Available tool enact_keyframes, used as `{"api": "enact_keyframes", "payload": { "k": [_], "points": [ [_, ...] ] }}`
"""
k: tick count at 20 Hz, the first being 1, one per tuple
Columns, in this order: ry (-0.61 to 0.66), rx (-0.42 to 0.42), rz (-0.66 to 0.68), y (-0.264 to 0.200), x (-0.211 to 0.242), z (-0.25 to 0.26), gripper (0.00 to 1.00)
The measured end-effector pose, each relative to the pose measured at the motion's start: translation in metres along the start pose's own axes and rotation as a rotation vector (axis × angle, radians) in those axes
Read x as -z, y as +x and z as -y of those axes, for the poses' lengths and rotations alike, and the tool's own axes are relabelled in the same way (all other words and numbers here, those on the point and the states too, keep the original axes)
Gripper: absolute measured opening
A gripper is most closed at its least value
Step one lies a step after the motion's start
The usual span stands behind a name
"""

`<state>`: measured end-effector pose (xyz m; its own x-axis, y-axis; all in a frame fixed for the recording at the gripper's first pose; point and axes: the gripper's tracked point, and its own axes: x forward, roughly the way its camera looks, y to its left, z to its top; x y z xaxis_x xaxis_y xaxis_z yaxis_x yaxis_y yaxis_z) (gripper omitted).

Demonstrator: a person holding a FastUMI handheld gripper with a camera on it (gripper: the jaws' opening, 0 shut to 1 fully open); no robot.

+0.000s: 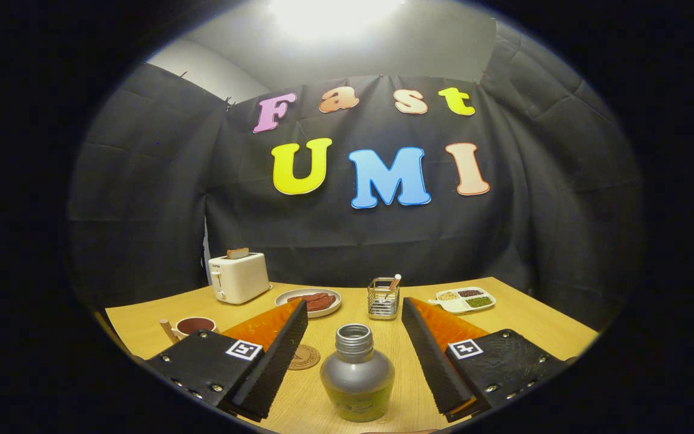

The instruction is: Take the bottle from table, then pour the juice into the cup, finally place the bottle on the coaster

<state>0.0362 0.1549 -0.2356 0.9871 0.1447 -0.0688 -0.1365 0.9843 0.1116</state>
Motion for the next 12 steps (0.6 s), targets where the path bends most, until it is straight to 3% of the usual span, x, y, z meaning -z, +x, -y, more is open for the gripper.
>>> {"api": "enact_keyframes", "payload": {
  "k": [12],
  "points": [
    [-0.006, 0.045, -0.069, 0.015, 0.061, 0.005, 0.97]
  ]
}}
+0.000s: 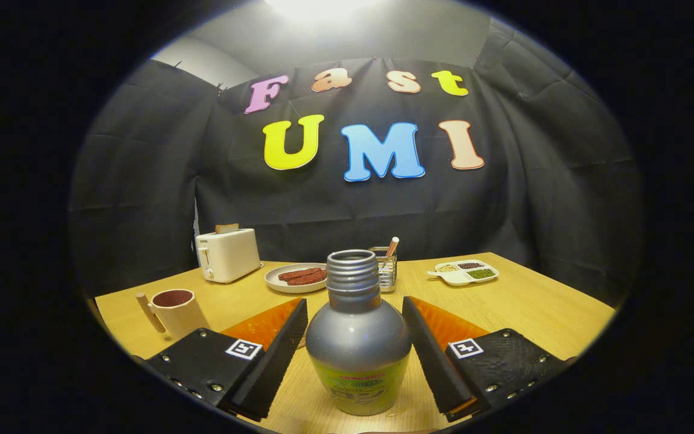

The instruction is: Take the bottle from table, then pour the juice into the cup, finally place the bottle on the coaster

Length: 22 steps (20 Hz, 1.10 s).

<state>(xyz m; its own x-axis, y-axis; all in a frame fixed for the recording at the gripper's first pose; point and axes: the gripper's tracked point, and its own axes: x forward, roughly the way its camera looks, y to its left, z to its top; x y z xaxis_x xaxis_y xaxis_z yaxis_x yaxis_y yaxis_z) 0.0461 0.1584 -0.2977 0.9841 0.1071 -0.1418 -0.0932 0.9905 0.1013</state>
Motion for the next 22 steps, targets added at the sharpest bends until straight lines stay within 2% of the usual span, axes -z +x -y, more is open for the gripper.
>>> {"api": "enact_keyframes", "payload": {
  "k": [3, 7, 8, 9, 14, 18, 22],
  "points": [
    [-0.018, 0.035, -0.013, 0.005, 0.012, 0.007, 0.97],
    [-0.025, 0.037, -0.034, 0.013, 0.025, 0.007, 0.96],
    [-0.018, 0.037, -0.033, 0.014, 0.026, 0.007, 0.88],
    [-0.023, 0.036, -0.037, 0.012, 0.027, 0.007, 0.84],
    [-0.044, 0.05, -0.052, 0.013, 0.021, 0.001, 0.82],
    [-0.122, 0.056, -0.039, 0.022, 0.002, -0.01, 0.82],
    [-0.209, 0.016, -0.05, 0.031, -0.007, -0.031, 0.82]
  ]
}}
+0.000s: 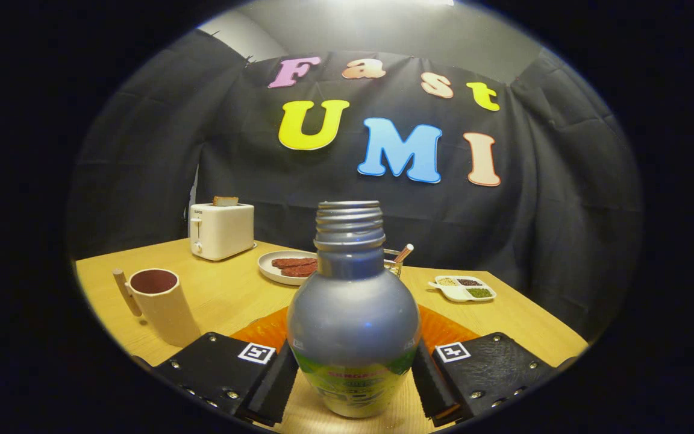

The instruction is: Take the bottle from table, then pour the juice into the cup, finally place the bottle on the coaster

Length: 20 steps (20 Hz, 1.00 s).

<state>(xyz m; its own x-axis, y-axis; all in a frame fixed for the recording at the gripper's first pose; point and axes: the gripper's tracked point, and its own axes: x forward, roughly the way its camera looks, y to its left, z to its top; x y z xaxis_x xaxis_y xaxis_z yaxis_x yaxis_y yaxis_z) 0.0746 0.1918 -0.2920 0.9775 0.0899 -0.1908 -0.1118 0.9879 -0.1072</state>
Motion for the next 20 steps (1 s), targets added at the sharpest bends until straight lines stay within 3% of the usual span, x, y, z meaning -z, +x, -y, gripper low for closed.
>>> {"api": "enact_keyframes", "payload": {
  "k": [7, 11, 20],
  "points": [
    [-0.205, -0.024, 0.019, 0.013, -0.023, -0.031, 0.82],
    [-0.249, -0.074, -0.036, 0.024, -0.017, -0.057, 0.82],
    [-0.403, -0.082, -0.152, 0.047, 0.011, -0.074, 0.82]
  ]
}}
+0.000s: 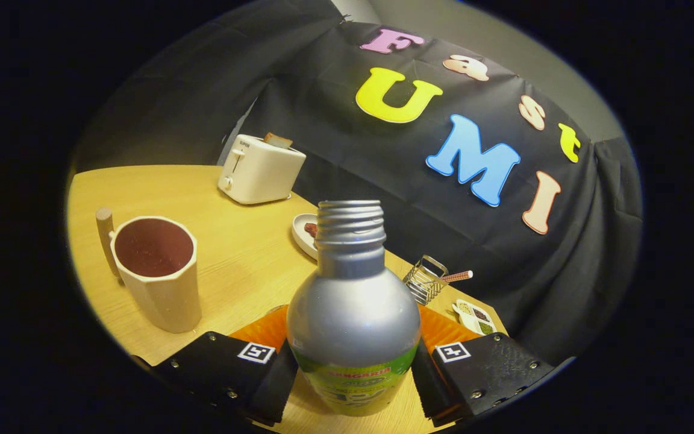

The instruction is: Take the bottle from table, then pour the juice into the cup, finally place the bottle on the coaster

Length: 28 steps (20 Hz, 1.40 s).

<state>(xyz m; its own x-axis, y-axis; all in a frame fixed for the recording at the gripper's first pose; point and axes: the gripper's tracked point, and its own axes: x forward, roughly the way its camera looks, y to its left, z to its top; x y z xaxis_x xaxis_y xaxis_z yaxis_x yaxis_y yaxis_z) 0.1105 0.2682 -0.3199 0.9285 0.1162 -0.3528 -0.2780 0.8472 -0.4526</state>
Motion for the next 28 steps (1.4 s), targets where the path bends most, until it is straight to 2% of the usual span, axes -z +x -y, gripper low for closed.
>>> {"api": "enact_keyframes", "payload": {
  "k": [16, 28],
  "points": [
    [-0.467, 0.052, 0.029, 0.011, -0.013, -0.021, 0.82],
    [-0.705, 0.087, 0.076, 0.01, -0.02, -0.024, 0.81]
  ]
}}
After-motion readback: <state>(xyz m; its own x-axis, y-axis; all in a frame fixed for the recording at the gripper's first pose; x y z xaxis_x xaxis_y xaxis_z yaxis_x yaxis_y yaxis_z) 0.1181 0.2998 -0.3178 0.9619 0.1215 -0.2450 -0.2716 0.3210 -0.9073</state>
